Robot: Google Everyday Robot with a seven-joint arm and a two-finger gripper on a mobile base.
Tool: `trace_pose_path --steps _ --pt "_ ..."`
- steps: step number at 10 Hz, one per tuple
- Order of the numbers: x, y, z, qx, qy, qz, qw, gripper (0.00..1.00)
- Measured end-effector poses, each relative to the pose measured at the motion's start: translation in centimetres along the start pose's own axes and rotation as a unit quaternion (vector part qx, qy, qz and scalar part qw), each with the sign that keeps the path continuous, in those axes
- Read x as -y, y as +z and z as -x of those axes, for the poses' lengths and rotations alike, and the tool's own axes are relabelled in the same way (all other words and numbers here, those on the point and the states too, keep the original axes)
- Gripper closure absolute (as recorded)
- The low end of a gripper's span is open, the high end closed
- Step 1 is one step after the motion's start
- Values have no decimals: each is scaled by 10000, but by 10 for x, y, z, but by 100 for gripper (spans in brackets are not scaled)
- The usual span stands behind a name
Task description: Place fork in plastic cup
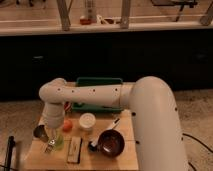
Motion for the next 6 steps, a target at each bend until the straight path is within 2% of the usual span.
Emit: trace_pose_path --steps 6 --pt "-1 0 0 44 -45 -4 10000 20"
